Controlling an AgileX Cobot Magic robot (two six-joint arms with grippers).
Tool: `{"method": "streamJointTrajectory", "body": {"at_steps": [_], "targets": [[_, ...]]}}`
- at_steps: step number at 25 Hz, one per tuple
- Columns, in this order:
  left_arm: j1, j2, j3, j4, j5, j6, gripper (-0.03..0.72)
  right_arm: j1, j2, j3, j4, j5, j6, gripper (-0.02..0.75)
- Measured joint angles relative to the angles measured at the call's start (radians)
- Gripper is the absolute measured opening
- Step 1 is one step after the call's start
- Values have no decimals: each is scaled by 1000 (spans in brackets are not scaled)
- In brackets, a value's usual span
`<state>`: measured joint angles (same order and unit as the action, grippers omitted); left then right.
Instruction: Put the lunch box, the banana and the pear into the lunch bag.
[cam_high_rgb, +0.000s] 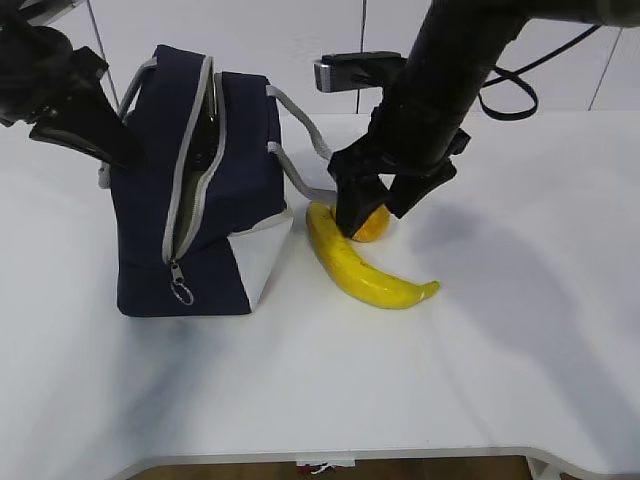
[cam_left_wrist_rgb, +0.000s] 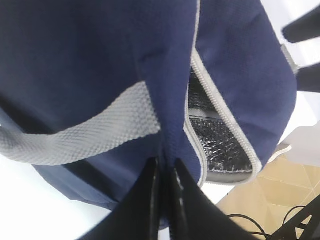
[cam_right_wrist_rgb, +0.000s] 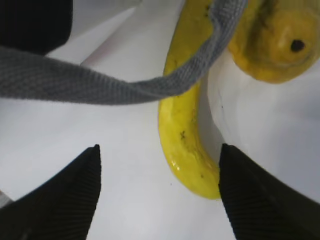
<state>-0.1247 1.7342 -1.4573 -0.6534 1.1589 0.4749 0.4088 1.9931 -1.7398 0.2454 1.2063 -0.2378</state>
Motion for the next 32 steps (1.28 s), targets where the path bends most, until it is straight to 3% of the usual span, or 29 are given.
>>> {"method": "streamJointTrajectory", "body": {"at_steps": [8,32], "targets": [[0,0,0,3,-2,0,-6,8,65,0,0,-133,-2,581],[0,0,0,7,-2,0,-6,8,205,0,-30,-134,-4,581]]}}
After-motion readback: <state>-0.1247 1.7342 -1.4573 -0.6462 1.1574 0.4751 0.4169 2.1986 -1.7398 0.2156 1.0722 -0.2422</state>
